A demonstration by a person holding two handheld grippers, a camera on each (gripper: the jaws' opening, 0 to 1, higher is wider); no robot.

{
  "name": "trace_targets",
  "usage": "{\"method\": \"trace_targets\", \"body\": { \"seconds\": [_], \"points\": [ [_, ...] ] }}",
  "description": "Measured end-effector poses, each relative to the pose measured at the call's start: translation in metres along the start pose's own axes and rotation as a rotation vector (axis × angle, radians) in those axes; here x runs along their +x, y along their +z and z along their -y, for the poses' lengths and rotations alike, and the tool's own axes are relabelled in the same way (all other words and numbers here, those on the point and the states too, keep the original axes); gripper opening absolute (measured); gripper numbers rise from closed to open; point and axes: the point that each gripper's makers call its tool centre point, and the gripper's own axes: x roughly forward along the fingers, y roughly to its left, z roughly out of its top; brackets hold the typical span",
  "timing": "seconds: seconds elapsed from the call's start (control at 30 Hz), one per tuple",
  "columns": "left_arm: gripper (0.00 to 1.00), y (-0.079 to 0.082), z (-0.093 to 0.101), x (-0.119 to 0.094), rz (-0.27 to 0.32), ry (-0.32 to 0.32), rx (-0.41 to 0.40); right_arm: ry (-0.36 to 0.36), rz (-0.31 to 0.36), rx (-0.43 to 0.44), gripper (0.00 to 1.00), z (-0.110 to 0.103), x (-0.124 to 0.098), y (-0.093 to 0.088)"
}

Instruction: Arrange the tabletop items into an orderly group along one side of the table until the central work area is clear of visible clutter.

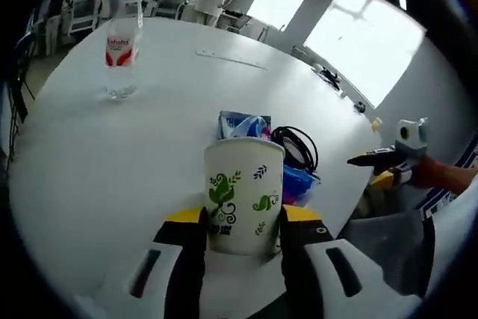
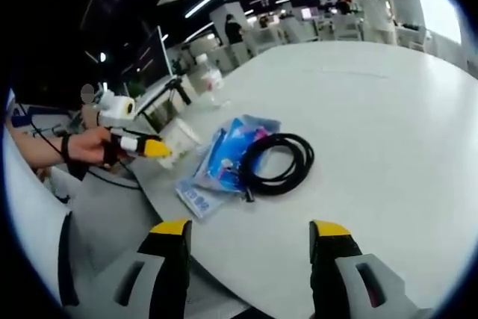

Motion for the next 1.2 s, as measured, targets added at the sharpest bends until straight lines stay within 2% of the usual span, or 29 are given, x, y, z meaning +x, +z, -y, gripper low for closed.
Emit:
{"method": "trace_targets", "body": {
  "seconds": [0.17,0.57,1.2],
  "points": [
    [0.38,0.001,0.009,0.001,-0.005,-0.023,0.029,0.009,0.001,-0.001,0.65,-0.003,0.001,0.003],
    [0.38,0.002,0.033,0.003,-0.035,-0.051,0.162,0.044,0.012,-0.007,0.64,-0.015,0.007,0.011],
    [0.38,-0.02,0.075,0.007,-0.1,-0.134,0.304,0.14,0.0,-0.034,0.61,-0.052,0.026,0.017]
  ]
}}
